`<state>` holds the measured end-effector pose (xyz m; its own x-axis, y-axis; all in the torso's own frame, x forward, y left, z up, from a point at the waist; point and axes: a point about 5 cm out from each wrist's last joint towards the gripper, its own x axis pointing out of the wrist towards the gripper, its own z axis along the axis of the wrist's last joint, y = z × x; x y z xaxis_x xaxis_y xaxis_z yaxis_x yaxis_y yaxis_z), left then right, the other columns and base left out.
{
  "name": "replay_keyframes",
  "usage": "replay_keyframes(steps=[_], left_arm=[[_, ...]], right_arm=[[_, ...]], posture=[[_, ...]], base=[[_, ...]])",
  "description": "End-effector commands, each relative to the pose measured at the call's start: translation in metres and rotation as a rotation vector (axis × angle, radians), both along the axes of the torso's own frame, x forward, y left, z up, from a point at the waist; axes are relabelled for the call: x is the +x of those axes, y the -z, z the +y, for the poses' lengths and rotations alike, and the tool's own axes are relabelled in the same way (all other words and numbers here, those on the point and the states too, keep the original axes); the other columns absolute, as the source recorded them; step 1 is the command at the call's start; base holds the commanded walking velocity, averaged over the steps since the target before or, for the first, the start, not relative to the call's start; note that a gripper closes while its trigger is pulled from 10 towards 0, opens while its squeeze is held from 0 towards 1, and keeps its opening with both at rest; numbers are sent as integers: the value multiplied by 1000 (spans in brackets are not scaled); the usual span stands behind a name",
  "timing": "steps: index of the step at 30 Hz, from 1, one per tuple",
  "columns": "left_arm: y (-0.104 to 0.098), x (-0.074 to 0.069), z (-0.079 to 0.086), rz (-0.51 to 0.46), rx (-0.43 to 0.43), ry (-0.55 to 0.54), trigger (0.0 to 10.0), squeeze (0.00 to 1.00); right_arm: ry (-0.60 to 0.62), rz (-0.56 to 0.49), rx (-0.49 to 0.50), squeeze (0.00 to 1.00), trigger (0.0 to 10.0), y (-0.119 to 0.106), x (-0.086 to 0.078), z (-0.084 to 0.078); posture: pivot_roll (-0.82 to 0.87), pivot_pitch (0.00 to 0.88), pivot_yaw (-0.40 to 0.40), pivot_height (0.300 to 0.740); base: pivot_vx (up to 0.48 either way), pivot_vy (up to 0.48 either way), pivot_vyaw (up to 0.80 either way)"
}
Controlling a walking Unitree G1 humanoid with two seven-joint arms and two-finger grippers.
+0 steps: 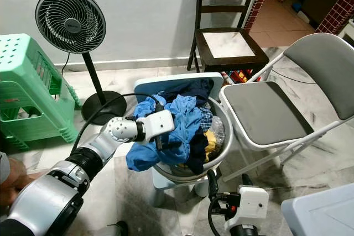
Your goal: Hang hanger
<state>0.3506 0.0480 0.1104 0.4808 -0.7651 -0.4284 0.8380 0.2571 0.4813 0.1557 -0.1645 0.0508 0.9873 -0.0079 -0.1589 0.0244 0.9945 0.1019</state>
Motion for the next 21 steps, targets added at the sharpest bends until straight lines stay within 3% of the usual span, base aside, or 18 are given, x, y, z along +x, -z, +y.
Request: replay_keyframes(steps=[1, 5, 9, 12, 18, 19, 20, 21], left_arm=[[-5, 0, -4, -31, -20, 6, 10000, 1000], [-5, -2, -6, -40, -19, 29, 10000, 1000], [4, -11, -12, -26, 32, 129, 10000, 1000], [12, -14, -14, 42, 28, 125, 10000, 1000], [21, -19, -14, 91, 63, 152, 10000, 1000], [23, -20, -14, 105, 72, 160, 10000, 812], [24, -21, -13, 118, 76, 162, 10000, 557], [25, -21, -13, 126, 79, 161, 10000, 557]], right_arm=[[5, 4, -4, 0, 10000, 0, -2, -3], [2, 5, -5, 0, 10000, 0, -2, -2], [-4, 5, -4, 0, 10000, 0, -1, -2], [-3, 3, -6, 0, 10000, -1, -1, -2], [13, 9, -13, 0, 10000, -2, -8, -4], [22, 10, -14, 0, 10000, -2, -10, -5], [25, 11, -15, 0, 10000, -2, -11, -6], [27, 12, -16, 0, 10000, -2, -12, -6]], posture=[[6, 159, -79, 740], [7, 157, -79, 740], [6, 160, -81, 740], [-8, 163, -82, 740], [-37, 164, -74, 740], [-44, 163, -71, 740], [-44, 163, -71, 740], [-44, 163, -71, 740]], base=[[0, 0, 0], [0, 0, 0], [0, 0, 0], [0, 0, 0], [0, 0, 0], [0, 0, 0], [0, 0, 0], [0, 0, 0]])
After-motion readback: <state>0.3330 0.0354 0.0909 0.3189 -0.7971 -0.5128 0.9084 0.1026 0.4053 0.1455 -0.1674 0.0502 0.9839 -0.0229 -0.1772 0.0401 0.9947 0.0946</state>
